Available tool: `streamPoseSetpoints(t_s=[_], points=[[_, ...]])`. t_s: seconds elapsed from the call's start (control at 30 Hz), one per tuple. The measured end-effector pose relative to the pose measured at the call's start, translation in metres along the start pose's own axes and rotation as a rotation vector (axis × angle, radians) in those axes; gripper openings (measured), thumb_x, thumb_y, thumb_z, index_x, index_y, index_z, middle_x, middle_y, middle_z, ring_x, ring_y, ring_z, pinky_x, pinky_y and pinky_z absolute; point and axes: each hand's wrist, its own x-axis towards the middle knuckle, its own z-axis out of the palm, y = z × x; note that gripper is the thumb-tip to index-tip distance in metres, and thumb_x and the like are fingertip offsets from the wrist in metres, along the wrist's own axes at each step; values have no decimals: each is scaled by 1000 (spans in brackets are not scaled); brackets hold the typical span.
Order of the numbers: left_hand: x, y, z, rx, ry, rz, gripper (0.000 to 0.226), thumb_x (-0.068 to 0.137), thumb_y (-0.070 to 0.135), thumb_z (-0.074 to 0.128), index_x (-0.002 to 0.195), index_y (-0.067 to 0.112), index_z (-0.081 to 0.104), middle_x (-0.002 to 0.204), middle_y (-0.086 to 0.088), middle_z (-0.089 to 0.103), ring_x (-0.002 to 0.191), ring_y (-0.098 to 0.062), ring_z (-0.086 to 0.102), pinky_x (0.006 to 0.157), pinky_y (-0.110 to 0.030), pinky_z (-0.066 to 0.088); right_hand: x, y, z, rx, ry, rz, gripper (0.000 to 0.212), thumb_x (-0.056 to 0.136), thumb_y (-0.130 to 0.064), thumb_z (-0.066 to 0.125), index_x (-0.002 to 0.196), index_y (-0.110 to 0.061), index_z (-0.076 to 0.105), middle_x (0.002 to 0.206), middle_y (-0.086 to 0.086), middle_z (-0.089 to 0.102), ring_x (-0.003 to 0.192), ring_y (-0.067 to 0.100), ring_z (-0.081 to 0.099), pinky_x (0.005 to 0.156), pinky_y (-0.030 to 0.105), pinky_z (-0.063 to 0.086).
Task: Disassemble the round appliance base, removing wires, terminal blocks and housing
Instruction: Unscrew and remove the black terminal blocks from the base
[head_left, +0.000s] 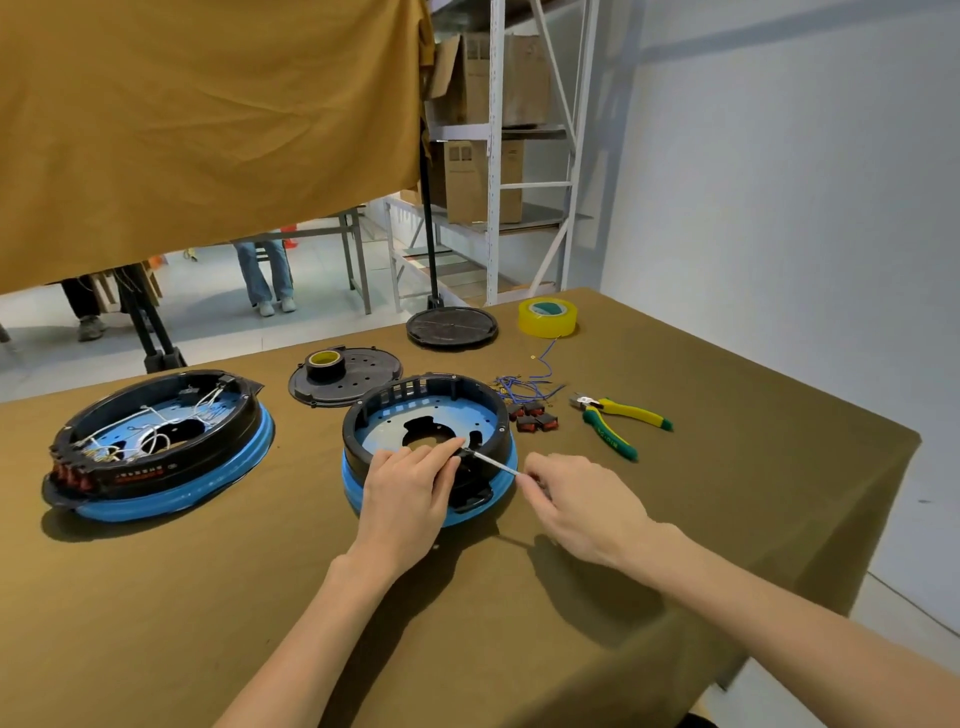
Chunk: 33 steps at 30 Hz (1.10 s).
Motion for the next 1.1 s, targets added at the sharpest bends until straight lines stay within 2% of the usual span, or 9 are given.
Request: streamPoseSetpoints(t_s=[0.17, 0.3, 0.43, 0.57, 0.67, 0.83, 1.0, 1.1], points=[[7, -1, -4, -36, -61, -56, 33, 107, 35, 51, 136, 28, 65, 112, 8, 76, 96, -10, 66, 86, -26, 33, -3, 4, 1, -71, -10, -26, 32, 107, -49, 29, 83, -35, 44, 72, -9, 49, 62, 6, 49, 52, 21, 30], [9, -4, -5, -47, -113, -64, 34, 108, 37, 47, 137, 31, 63, 104, 9, 75, 87, -9, 61, 85, -30, 34, -10, 15, 4, -119, -43, 4, 36, 106, -50, 30, 78, -32, 45, 69, -8, 50, 59, 9, 47, 49, 25, 27], [8, -6, -4, -55, -106, -63, 34, 108, 36, 49, 139, 31, 63, 105, 9, 76, 83, -6, 56, 83, -31, 34, -7, 11, 11, -79, -83, -6, 35, 107, -48, 31, 81, -32, 49, 69, -8, 51, 59, 7, 49, 49, 22, 28], [9, -5, -4, -79, -106, -58, 37, 107, 37, 50, 141, 31, 62, 106, 10, 77, 88, -7, 63, 84, -31, 36, 8, 2, 15, -56, -114, 7, 36, 108, -46, 32, 85, -29, 54, 70, -8, 55, 60, 9, 53, 50, 23, 33], [8, -4, -2, -26, -80, -28, 38, 105, 42, 51, 139, 30, 64, 106, 8, 78, 91, -9, 67, 84, -32, 41, 19, -5, 21, -21, -155, 17, 36, 108, -46, 31, 81, -30, 49, 70, -7, 55, 59, 9, 54, 50, 24, 34], [6, -2, 1, 23, -35, -13, 35, 105, 39, 52, 133, 28, 69, 96, 3, 78, 84, -15, 68, 77, -36, 42, 37, -19, 38, -6, -152, 2, 36, 109, -45, 29, 82, -28, 45, 75, -2, 56, 63, 15, 57, 56, 33, 50], [5, -2, 3, 25, -2, -11, 36, 104, 39, 51, 131, 26, 71, 84, 4, 74, 74, -13, 64, 72, -34, 40, 40, -14, 44, 33, -141, -19, 38, 109, -48, 29, 77, -32, 42, 73, -5, 56, 61, 12, 56, 56, 30, 50], [5, -3, 3, 24, 4, -7, 36, 104, 38, 51, 131, 25, 71, 82, 5, 73, 73, -12, 62, 72, -32, 38, 38, -12, 48, 70, -111, -10, 37, 108, -49, 28, 79, -32, 45, 71, -6, 56, 59, 11, 56, 52, 27, 44]])
